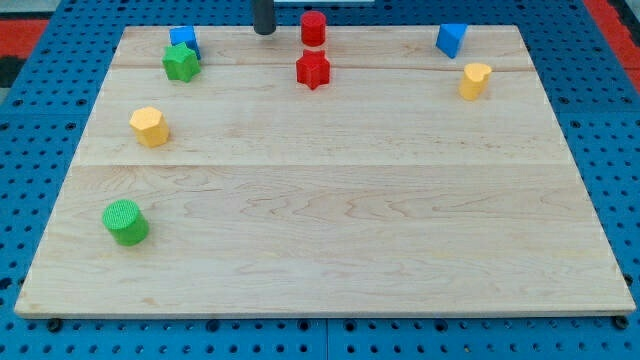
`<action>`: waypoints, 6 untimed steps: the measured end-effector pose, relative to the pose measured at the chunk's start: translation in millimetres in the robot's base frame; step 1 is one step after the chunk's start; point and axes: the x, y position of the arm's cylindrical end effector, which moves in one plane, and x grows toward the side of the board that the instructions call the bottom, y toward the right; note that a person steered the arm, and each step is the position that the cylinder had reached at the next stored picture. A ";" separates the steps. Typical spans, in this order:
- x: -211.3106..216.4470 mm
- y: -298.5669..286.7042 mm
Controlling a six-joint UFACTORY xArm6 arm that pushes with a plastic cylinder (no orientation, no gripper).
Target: Slide the red circle towards the blue triangle
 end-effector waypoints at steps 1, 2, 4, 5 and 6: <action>0.1 3.1; 1.2 22.0; 0.9 94.1; 20.6 144.6; 42.7 144.7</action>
